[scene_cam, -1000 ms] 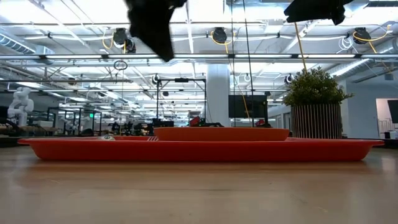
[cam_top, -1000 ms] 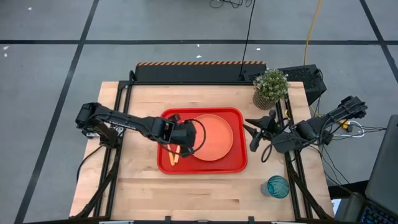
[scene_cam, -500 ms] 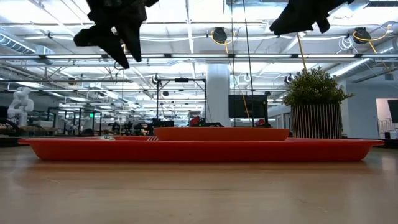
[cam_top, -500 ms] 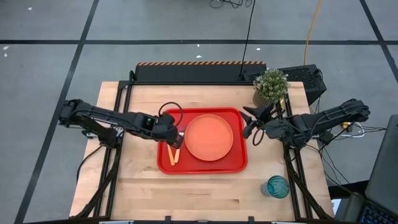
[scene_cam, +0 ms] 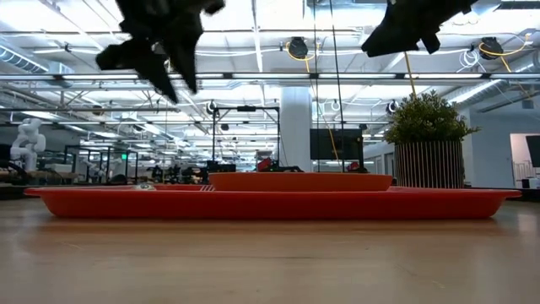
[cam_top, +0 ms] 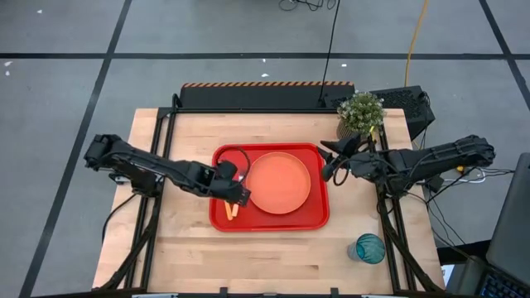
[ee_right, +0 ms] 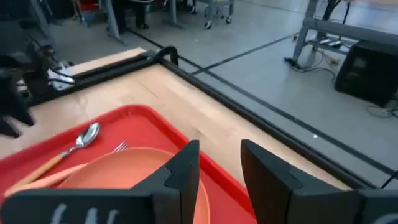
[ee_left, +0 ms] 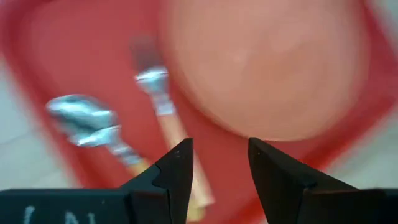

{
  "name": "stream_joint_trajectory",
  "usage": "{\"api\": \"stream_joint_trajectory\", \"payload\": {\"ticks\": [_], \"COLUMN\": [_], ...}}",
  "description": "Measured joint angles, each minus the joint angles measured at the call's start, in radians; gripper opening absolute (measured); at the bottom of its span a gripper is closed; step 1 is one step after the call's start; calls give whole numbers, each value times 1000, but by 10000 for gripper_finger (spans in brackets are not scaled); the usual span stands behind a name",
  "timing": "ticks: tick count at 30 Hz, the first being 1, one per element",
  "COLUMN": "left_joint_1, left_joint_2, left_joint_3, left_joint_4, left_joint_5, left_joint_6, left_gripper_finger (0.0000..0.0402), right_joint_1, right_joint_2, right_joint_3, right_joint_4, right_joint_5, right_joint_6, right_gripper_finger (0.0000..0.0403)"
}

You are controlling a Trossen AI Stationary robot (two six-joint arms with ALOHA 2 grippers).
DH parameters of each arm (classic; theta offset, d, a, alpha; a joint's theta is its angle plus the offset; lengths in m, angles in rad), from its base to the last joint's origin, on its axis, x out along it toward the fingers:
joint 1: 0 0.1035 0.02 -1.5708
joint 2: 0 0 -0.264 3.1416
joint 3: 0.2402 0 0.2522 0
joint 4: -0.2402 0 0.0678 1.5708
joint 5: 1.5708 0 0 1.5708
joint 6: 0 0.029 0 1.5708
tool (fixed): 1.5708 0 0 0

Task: Pick and place plate/cup/fork/spoon on tray
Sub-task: Put the yellow spoon on the orange serving tray

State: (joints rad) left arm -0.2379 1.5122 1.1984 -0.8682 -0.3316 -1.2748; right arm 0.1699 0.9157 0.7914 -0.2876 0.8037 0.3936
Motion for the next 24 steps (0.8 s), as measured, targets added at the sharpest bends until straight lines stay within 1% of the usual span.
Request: {"api": "stream_joint_trajectory", "payload": {"ticks": [3,5,10,12,16,22,24], "left_joint_1": [4,6,10,8,6,1,0], "left_joint_2": [34,62,142,166,193,191,190], "left_joint_3": [3,1,2,1,1,1,1], "left_joint_4": [-7,-35,-18,-15,-40,-127,-152], "left_joint_5": [-13,2,107,125,146,155,177], "left_joint_6": [-60,-108,-229,-280,-363,-473,-496], "left_gripper_finger": [157,157,157,157,157,157,157], "right_joint_1": [-1,-1,-1,0,0,0,0], "right_joint_2": [-3,-5,-10,-10,-12,-13,-13], "right_joint_3": [0,0,0,0,0,0,0], "right_joint_4": [-30,-39,-30,-30,-42,-96,-103], "right_joint_5": [-21,-33,-147,-178,-181,-178,-178], "right_joint_6": [-18,-21,-82,-121,-170,-210,-226], "right_gripper_finger": [109,109,109,109,110,110,110]}}
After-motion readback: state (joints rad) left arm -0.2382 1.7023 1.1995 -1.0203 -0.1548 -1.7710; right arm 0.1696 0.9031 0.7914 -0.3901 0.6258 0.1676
